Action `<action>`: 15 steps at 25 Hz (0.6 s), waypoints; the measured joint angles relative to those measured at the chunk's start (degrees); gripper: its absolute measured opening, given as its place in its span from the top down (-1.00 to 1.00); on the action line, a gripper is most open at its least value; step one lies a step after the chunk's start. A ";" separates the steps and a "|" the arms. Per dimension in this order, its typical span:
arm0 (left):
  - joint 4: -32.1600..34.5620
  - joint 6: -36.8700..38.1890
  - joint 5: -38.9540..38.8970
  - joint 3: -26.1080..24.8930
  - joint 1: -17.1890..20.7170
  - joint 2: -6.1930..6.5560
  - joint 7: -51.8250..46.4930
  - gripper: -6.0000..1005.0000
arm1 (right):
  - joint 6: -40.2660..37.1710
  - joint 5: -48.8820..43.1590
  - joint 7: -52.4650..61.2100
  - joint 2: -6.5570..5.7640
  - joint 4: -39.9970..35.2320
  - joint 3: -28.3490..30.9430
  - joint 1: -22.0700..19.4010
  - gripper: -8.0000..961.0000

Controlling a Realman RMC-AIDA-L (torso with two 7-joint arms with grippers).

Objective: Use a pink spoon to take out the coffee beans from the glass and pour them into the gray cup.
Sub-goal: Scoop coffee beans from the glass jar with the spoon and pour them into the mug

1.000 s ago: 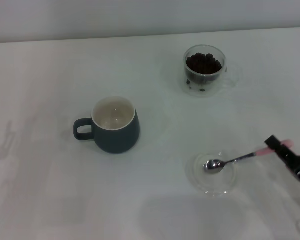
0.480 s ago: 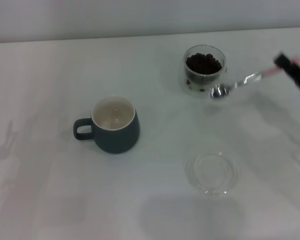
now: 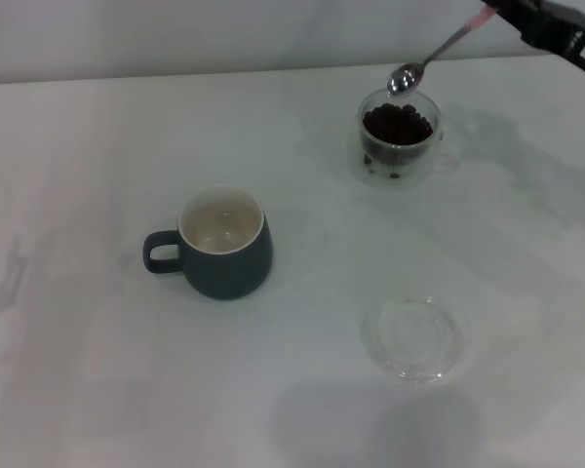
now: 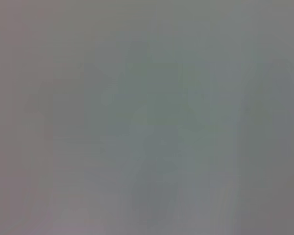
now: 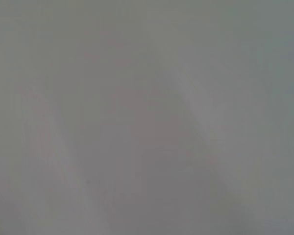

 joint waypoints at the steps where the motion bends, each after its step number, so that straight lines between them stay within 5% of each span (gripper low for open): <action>1: 0.00 0.00 -0.40 -0.01 0.00 0.01 -0.03 -0.66 | -0.97 -0.09 -0.13 0.05 -1.19 -0.85 0.20 0.68; 7: 0.14 -0.70 -2.17 -0.01 -0.06 -0.08 -0.03 -0.66 | -6.77 -0.21 -3.42 0.31 -4.07 -7.49 0.56 0.68; 15: 0.15 -2.48 -2.20 -0.01 -0.85 -0.09 -0.07 -0.66 | -11.86 0.01 -8.24 0.58 -3.28 -8.85 0.62 0.68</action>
